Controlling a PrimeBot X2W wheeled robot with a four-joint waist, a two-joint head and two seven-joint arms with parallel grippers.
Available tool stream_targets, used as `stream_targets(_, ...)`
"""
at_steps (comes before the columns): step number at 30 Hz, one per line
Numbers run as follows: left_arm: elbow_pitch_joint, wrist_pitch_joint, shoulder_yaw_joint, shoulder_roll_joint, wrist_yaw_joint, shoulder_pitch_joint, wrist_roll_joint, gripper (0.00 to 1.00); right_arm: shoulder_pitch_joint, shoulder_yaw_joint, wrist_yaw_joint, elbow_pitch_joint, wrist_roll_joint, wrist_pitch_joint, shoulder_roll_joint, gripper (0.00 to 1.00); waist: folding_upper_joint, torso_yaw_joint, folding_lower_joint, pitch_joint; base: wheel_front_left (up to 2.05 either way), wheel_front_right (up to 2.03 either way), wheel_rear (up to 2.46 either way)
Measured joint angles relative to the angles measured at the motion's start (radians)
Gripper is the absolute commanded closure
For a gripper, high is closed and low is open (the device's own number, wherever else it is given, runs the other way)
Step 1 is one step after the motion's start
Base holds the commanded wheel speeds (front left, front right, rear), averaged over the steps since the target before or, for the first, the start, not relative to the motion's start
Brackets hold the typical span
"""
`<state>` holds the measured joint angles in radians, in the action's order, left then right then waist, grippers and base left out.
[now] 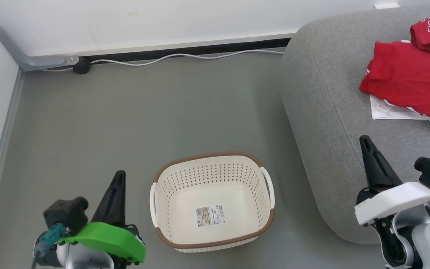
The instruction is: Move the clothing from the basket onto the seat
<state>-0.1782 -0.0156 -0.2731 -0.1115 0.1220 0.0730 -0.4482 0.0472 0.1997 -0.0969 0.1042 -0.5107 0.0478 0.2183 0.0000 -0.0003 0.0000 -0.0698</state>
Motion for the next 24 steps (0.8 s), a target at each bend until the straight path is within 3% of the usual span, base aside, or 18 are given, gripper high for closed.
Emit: stream_targets(24,0.078,-0.001,0.08,0.002,-0.043,-0.001,-0.358,1.0,-0.002,-0.072,0.037,-0.064,-0.327,-0.015,-0.029,1.0,0.0,0.0,0.0,0.017,0.0,0.0,0.0)
